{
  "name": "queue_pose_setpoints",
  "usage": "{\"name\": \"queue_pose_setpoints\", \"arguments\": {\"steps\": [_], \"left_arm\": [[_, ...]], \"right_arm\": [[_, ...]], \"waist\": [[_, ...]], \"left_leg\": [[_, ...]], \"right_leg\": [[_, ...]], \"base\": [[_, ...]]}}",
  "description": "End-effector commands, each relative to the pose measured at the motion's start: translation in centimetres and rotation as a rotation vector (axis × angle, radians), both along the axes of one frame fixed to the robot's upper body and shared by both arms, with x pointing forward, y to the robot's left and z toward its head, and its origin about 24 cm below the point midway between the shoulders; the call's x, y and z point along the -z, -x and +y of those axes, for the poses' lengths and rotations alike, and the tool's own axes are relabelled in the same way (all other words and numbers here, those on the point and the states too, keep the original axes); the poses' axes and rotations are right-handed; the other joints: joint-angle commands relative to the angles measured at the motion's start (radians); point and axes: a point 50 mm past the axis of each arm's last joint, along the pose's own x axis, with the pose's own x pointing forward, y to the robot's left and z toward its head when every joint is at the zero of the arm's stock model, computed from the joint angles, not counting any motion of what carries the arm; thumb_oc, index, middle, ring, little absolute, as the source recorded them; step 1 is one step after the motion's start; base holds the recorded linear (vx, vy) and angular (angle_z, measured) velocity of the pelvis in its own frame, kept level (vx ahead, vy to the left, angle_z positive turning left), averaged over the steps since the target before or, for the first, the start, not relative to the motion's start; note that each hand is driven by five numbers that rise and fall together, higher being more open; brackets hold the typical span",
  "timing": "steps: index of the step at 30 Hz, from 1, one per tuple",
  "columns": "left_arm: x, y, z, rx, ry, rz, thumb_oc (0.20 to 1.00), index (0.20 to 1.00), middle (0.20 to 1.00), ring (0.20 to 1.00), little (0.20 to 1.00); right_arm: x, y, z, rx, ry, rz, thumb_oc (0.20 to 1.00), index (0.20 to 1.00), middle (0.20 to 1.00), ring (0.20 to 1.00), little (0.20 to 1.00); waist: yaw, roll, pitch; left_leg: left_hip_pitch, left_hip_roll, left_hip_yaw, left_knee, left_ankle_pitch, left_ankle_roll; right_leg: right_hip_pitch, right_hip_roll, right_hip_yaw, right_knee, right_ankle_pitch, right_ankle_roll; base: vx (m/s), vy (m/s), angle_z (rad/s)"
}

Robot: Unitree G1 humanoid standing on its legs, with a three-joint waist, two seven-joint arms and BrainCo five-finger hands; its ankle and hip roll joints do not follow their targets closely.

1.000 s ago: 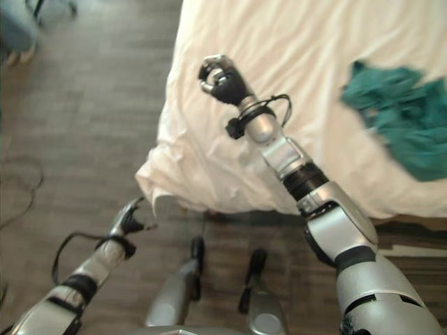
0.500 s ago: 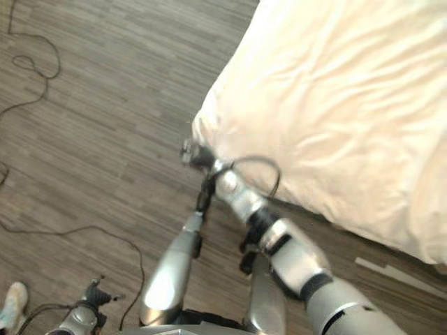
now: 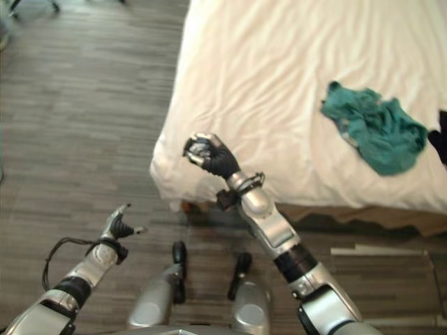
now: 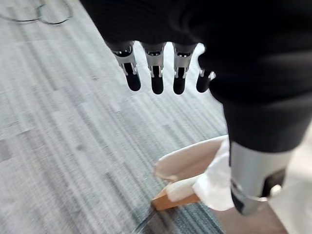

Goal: Tidy up the quilt and then pick up the clothes from the bed and put them into the laundry hamper.

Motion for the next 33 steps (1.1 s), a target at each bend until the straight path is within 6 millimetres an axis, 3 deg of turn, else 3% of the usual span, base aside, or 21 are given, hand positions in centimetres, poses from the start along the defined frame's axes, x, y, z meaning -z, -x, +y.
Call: {"name": "queue_pose_setpoints", "arguments": {"steps": [1,2,7,8,11,12,13,14,15,17,18,19,22,24,25,26,28,29,30,31,33], "left_arm": [[-0.1,0.0,0.8,-0.011,-0.024,-0.007,1.000,1.000,1.000,1.000,1.000],[0.1,-0.2,-0.7,0.029,0.009,-0.010,1.000,1.000,1.000,1.000,1.000],[0.8,0.5,-1.8,-0.004,0.106,-0.008,1.000,1.000,1.000,1.000,1.000],[1.3,0.7,-2.5,0.003,0.141,0.018,1.000,1.000,1.000,1.000,1.000],[1.4,0.9,-3.2,0.025,0.166,0.023,1.000,1.000,1.000,1.000,1.000],[1.6,1.0,-3.5,0.031,0.171,0.033,1.000,1.000,1.000,1.000,1.000],[1.9,0.9,-3.9,0.030,0.175,0.053,1.000,1.000,1.000,1.000,1.000],[2.2,1.1,-3.7,0.022,0.165,0.071,1.000,1.000,1.000,1.000,1.000],[2.2,1.1,-3.7,0.022,0.165,0.071,1.000,1.000,1.000,1.000,1.000],[3.2,2.0,-3.1,-0.002,0.137,0.142,1.000,1.000,1.000,1.000,1.000],[3.6,2.3,-3.3,-0.003,0.145,0.165,1.000,1.000,1.000,1.000,1.000],[3.6,2.3,-3.3,-0.003,0.145,0.165,1.000,1.000,1.000,1.000,1.000],[4.7,3.8,-4.0,0.011,0.154,0.213,1.000,1.000,1.000,1.000,1.000],[5.7,6.1,-1.7,-0.075,0.136,0.280,1.000,1.000,1.000,1.000,1.000],[5.7,6.1,-1.7,-0.075,0.136,0.280,1.000,1.000,1.000,1.000,1.000],[6.0,7.4,-0.2,-0.136,0.140,0.294,1.000,1.000,1.000,1.000,1.000],[5.9,7.6,0.0,-0.144,0.145,0.285,1.000,1.000,1.000,1.000,1.000],[5.9,7.7,-0.1,-0.149,0.154,0.274,1.000,1.000,1.000,1.000,1.000],[5.6,7.2,-0.5,-0.155,0.161,0.233,1.000,1.000,1.000,1.000,1.000],[5.6,7.2,-0.5,-0.155,0.161,0.233,1.000,1.000,1.000,1.000,1.000],[5.8,7.1,-1.4,-0.151,0.189,0.220,1.000,1.000,1.000,1.000,1.000]], "right_arm": [[-1.0,-1.0,-0.7,0.057,-0.039,-0.026,0.200,0.200,0.200,0.200,0.200],[-0.5,-2.0,-1.8,0.158,-0.041,0.008,0.200,0.200,0.200,0.200,0.200],[-1.5,-3.7,-6.1,0.311,-0.114,0.029,0.200,0.200,0.200,0.200,0.200],[0.2,-3.7,-8.9,0.411,-0.143,0.096,0.200,0.200,0.200,0.200,0.200],[2.8,-3.0,-11.7,0.528,-0.152,0.173,0.200,0.200,0.200,0.200,0.200],[4.2,-2.4,-13.2,0.591,-0.154,0.218,0.200,0.200,0.200,0.200,0.200],[8.6,-0.8,-15.6,0.712,-0.159,0.372,0.200,0.200,0.200,0.200,0.200],[10.8,0.2,-16.7,0.768,-0.147,0.453,0.200,0.200,0.200,0.200,0.200],[10.8,0.2,-16.7,0.768,-0.147,0.453,0.200,0.200,0.200,0.200,0.200],[16.8,3.9,-18.8,0.885,-0.070,0.699,0.200,0.200,0.200,0.200,0.200],[18.9,5.3,-18.9,0.907,-0.044,0.795,1.000,1.000,1.000,1.000,1.000],[18.9,5.3,-18.9,0.907,-0.044,0.795,1.000,1.000,1.000,1.000,1.000],[24.9,10.5,-17.6,0.900,0.067,1.099,1.000,1.000,1.000,1.000,1.000],[26.8,13.4,-17.1,0.862,0.158,1.199,1.000,1.000,1.000,1.000,1.000],[26.8,13.4,-17.1,0.862,0.158,1.200,1.000,1.000,1.000,1.000,1.000],[27.7,15.0,-17.5,0.850,0.269,1.251,1.000,1.000,1.000,1.000,1.000],[27.9,15.2,-17.3,0.825,0.323,1.258,1.000,1.000,1.000,1.000,1.000],[27.9,15.1,-17.2,0.799,0.380,1.249,1.000,1.000,1.000,1.000,1.000],[28.0,14.9,-17.1,0.735,0.524,1.218,1.000,1.000,1.000,1.000,1.000],[28.0,14.9,-17.1,0.735,0.524,1.218,1.000,1.000,1.000,1.000,1.000],[28.0,14.3,-16.8,0.625,0.734,1.157,1.000,1.000,1.000,1.000,1.000]], "waist": [[0.008,-0.006,0.059],[0.016,0.002,0.078],[-0.001,0.035,0.104],[-0.027,0.042,0.110],[-0.055,0.043,0.111],[-0.074,0.036,0.110],[-0.109,0.033,0.097],[-0.127,0.032,0.086],[-0.127,0.032,0.086],[-0.179,0.051,0.043],[-0.183,0.061,0.031],[-0.183,0.061,0.032],[-0.176,0.076,-0.044],[-0.185,0.054,-0.091],[-0.184,0.055,-0.091],[-0.157,0.035,-0.109],[-0.129,0.025,-0.094],[-0.103,0.013,-0.082],[-0.043,-0.024,-0.059],[-0.043,-0.027,-0.060],[0.014,0.001,-0.060]], "left_leg": [[0.039,0.050,-0.023,0.090,-0.197,-0.047],[-0.025,0.036,-0.032,0.164,-0.229,-0.049],[-0.156,0.063,-0.001,0.269,-0.240,-0.058],[-0.161,0.078,0.011,0.293,-0.250,-0.062],[-0.146,0.084,0.026,0.306,-0.265,-0.066],[-0.142,0.082,0.043,0.302,-0.252,-0.057],[-0.099,0.079,0.061,0.282,-0.270,-0.054],[-0.067,0.073,0.073,0.265,-0.275,-0.054],[-0.067,0.072,0.073,0.264,-0.275,-0.054],[0.040,0.061,0.108,0.190,-0.280,-0.050],[0.109,0.055,0.130,0.147,-0.298,-0.054],[0.111,0.055,0.130,0.146,-0.298,-0.054],[0.203,0.062,0.210,0.101,-0.307,-0.029],[0.215,0.111,0.243,0.181,-0.329,-0.041],[0.215,0.113,0.244,0.182,-0.330,-0.042],[0.193,0.203,0.212,0.455,-0.196,-0.111],[0.162,0.220,0.144,0.571,-0.145,-0.129],[0.134,0.191,0.051,0.669,-0.127,-0.130],[0.000,0.013,-0.162,0.737,-0.171,-0.080],[-0.001,0.010,-0.162,0.734,-0.168,-0.079],[-0.015,-0.012,-0.308,0.467,-0.212,-0.075]], "right_leg": [[-0.085,-0.053,-0.028,0.059,0.004,0.076],[-0.074,-0.039,-0.050,0.009,-0.061,0.031],[-0.192,-0.026,-0.009,0.027,-0.070,0.001],[-0.204,-0.036,0.003,0.051,-0.084,0.002],[-0.200,-0.044,0.021,0.072,-0.093,0.007],[-0.199,-0.051,0.018,0.066,-0.077,-0.003],[-0.180,-0.058,0.031,0.075,-0.080,0.005],[-0.164,-0.063,0.036,0.074,-0.077,0.012],[-0.164,-0.063,0.036,0.074,-0.077,0.012],[-0.118,-0.071,0.019,0.080,-0.063,0.034],[-0.081,-0.086,-0.028,0.094,-0.066,0.056],[-0.080,-0.086,-0.028,0.094,-0.066,0.056],[-0.006,-0.114,-0.275,0.073,-0.032,0.034],[0.056,0.003,-0.203,-0.035,-0.093,-0.037],[0.057,0.005,-0.202,-0.037,-0.092,-0.037],[0.128,0.127,-0.115,-0.131,-0.151,-0.103],[0.163,0.178,-0.061,-0.166,-0.158,-0.136],[0.198,0.206,-0.019,-0.200,-0.164,-0.151],[0.226,0.211,0.119,-0.251,-0.128,-0.144],[0.224,0.208,0.119,-0.251,-0.127,-0.144],[0.265,0.219,0.255,-0.314,-0.126,-0.094]], "base": [[0.04,-0.093,-0.57],[0.06,-0.136,-0.20],[-0.02,-0.014,-0.28],[0.04,0.029,-0.37],[0.03,0.039,-0.08],[0.02,0.084,-0.23],[0.07,0.103,-0.24],[0.11,0.080,-0.13],[0.10,0.043,-0.21],[0.27,0.081,-0.26],[0.28,0.078,-0.23],[0.25,0.037,-0.49],[0.26,-0.116,-0.87],[0.27,-0.260,-1.68],[0.44,-0.291,-1.57],[0.42,-0.266,-0.99],[0.29,-0.205,-1.50],[0.14,0.059,-3.18],[0.14,0.077,-3.25],[0.26,0.244,-2.72],[0.42,0.269,-2.33]]}}
